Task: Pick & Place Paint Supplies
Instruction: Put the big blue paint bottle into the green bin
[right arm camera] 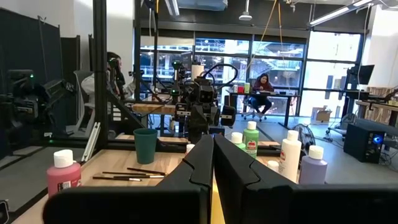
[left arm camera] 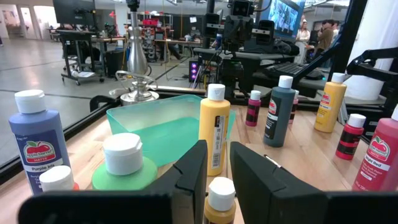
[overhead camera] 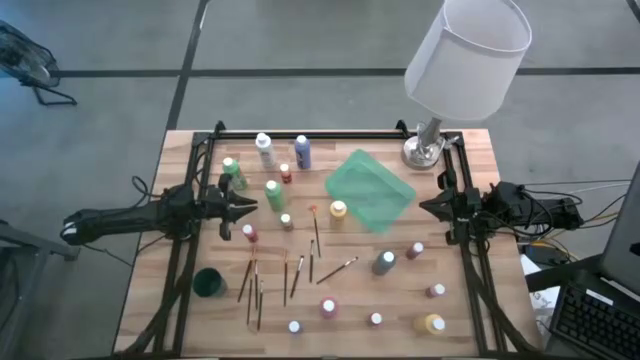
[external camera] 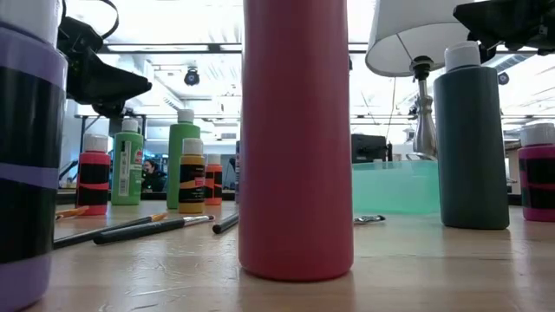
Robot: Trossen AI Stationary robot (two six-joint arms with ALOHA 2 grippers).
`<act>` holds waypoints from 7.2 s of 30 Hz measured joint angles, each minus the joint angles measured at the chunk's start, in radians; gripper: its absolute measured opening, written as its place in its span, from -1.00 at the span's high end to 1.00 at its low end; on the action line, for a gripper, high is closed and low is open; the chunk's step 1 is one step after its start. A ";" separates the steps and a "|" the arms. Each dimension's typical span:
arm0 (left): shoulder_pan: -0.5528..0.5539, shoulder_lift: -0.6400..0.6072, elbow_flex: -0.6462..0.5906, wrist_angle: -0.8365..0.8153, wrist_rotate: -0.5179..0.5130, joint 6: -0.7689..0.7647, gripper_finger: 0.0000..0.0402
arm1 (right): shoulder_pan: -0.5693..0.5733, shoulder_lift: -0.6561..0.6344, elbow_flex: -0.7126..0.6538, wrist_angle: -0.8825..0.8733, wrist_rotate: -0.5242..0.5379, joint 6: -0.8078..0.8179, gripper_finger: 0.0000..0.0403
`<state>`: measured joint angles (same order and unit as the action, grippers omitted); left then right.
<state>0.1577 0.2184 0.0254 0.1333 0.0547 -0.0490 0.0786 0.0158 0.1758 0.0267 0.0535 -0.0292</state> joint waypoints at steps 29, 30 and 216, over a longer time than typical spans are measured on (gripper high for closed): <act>0.000 0.000 0.000 0.000 0.000 0.000 0.62 | -0.001 0.466 0.315 0.948 -0.001 0.080 0.96; 0.000 0.000 0.000 0.000 0.000 0.000 0.62 | -0.001 0.507 0.353 0.946 -0.001 0.052 0.96; 0.000 0.000 0.000 -0.014 0.000 0.000 0.62 | 0.300 1.541 1.140 -1.124 -0.010 0.829 0.36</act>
<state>0.1576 0.2184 0.0257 0.1192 0.0547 -0.0492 0.3782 1.5570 1.3159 -1.0969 0.0437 0.8000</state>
